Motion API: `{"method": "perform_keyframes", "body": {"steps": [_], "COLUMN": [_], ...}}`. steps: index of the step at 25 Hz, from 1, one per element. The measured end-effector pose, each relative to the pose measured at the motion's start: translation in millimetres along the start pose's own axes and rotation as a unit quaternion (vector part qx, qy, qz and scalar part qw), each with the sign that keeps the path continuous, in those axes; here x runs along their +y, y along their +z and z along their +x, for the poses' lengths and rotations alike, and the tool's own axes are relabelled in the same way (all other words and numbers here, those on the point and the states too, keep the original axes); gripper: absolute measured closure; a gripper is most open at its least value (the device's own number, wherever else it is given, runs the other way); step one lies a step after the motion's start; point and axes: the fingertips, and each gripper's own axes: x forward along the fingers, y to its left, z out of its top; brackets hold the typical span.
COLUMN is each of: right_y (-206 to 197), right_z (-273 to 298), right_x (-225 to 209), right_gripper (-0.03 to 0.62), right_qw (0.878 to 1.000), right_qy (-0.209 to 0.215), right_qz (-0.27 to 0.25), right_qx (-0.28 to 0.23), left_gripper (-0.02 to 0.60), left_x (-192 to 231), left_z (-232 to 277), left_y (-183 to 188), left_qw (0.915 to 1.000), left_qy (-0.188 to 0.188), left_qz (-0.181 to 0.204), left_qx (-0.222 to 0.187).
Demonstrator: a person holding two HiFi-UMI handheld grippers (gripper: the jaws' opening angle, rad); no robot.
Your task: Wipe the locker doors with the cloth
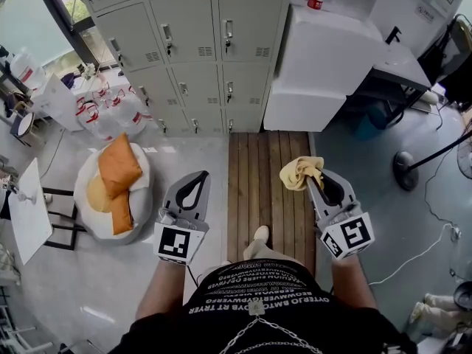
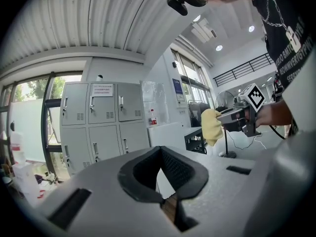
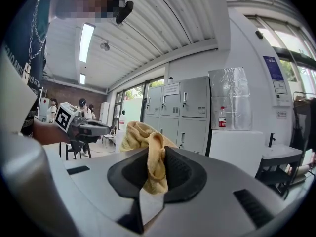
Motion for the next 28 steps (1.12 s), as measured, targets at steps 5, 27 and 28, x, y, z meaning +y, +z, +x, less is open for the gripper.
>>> {"method": "perform_keyframes", "body": {"steps": [5,27,28], "right_y": [-5,-5,-3], "right_z": [2,27,28], "right_x": [-15,-84,-89], "right_gripper": [0.539,0.539,0.539], "right_qw": [1.000,1.000,1.000], "right_qy": [-0.007,0.019,0.021], "right_qz": [0.004,0.004,0.001], "right_qx": [0.001,-0.012,-0.013], "left_gripper": [0.577,0.577,0.577], "left_x": [-2,-4,-5], "left_z": [16,91,95], "left_y": [-5,2,3], "left_qw": [0.9999,0.9995,0.9995], "left_qy": [-0.004,0.023,0.026], "left_qz": [-0.001,-0.011,-0.013], "left_qx": [0.010,0.016,0.016]}}
